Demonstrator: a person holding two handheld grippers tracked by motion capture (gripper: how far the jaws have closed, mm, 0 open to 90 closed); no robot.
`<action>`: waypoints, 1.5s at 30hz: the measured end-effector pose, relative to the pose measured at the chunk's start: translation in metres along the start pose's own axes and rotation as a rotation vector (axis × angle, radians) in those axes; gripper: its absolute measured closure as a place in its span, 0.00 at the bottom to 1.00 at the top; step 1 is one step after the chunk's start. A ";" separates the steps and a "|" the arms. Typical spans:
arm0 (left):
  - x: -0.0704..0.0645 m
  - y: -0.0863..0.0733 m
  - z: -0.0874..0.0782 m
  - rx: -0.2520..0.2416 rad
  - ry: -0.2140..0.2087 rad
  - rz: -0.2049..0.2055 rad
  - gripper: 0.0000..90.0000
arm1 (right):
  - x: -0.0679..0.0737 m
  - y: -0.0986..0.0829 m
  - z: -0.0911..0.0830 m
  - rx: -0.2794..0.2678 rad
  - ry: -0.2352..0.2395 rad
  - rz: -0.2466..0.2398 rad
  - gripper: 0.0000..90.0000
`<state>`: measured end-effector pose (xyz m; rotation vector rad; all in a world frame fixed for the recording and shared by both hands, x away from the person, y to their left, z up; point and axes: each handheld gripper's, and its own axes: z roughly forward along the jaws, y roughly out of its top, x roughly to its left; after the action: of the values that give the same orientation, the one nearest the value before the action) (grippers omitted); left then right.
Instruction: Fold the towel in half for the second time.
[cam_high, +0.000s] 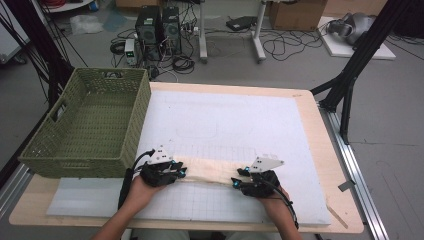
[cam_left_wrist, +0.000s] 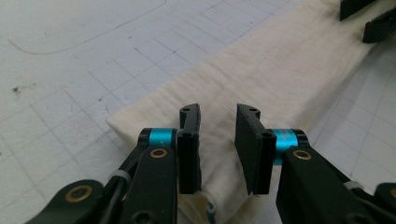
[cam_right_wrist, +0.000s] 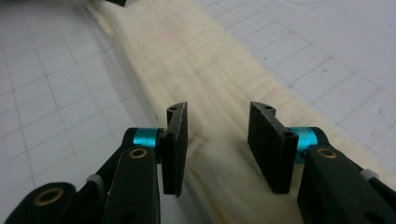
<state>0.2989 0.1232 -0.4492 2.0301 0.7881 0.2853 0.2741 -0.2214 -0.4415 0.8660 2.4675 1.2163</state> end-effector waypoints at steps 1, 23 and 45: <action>0.000 0.000 0.000 0.000 0.001 -0.001 0.78 | -0.002 -0.002 -0.003 0.003 -0.007 0.003 0.65; 0.001 -0.004 -0.006 0.029 0.001 0.000 0.78 | -0.026 -0.042 -0.046 0.022 -0.113 0.081 0.69; 0.012 0.003 -0.033 -0.209 0.052 -0.038 0.59 | -0.031 -0.042 -0.072 -0.121 -0.175 0.106 0.40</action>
<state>0.2934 0.1516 -0.4301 1.8159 0.7943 0.3843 0.2482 -0.3060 -0.4309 1.0343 2.2126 1.2523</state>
